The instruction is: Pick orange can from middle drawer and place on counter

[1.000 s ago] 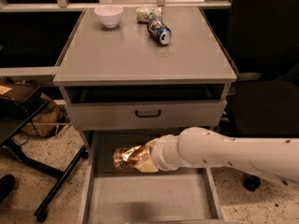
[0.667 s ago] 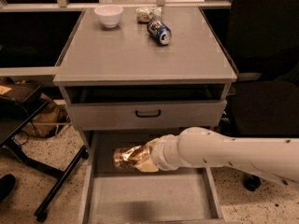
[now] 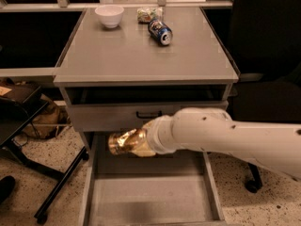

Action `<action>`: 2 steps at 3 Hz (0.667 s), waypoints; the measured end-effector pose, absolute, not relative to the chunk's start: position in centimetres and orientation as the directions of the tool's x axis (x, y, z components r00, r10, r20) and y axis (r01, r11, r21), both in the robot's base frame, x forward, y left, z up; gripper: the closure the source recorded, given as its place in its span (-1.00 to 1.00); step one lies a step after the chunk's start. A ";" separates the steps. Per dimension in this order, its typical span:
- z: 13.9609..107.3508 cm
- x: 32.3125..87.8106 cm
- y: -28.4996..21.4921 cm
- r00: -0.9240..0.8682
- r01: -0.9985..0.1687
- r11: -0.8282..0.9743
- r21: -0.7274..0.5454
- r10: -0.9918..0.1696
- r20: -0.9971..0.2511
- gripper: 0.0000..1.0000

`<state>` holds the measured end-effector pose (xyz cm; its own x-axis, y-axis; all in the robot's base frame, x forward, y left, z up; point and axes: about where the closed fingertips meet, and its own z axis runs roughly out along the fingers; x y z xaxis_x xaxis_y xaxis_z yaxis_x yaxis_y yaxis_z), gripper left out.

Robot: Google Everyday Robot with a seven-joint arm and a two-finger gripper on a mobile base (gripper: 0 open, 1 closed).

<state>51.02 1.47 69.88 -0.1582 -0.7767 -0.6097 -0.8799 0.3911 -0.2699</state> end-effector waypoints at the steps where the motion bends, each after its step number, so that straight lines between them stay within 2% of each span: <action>1: 77.6 54.7 2.3 -0.087 -0.841 0.385 -0.381 -0.791 -0.606 1.00; 2: 82.5 59.1 1.6 -0.043 -0.778 0.401 -0.484 -0.802 -0.595 1.00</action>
Offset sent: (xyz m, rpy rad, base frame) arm 0.1407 0.0001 0.1891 -0.1142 -0.4078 -0.0682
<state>59.09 1.60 82.50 -0.0434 -0.8024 -0.5952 -0.7777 0.4011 -0.4841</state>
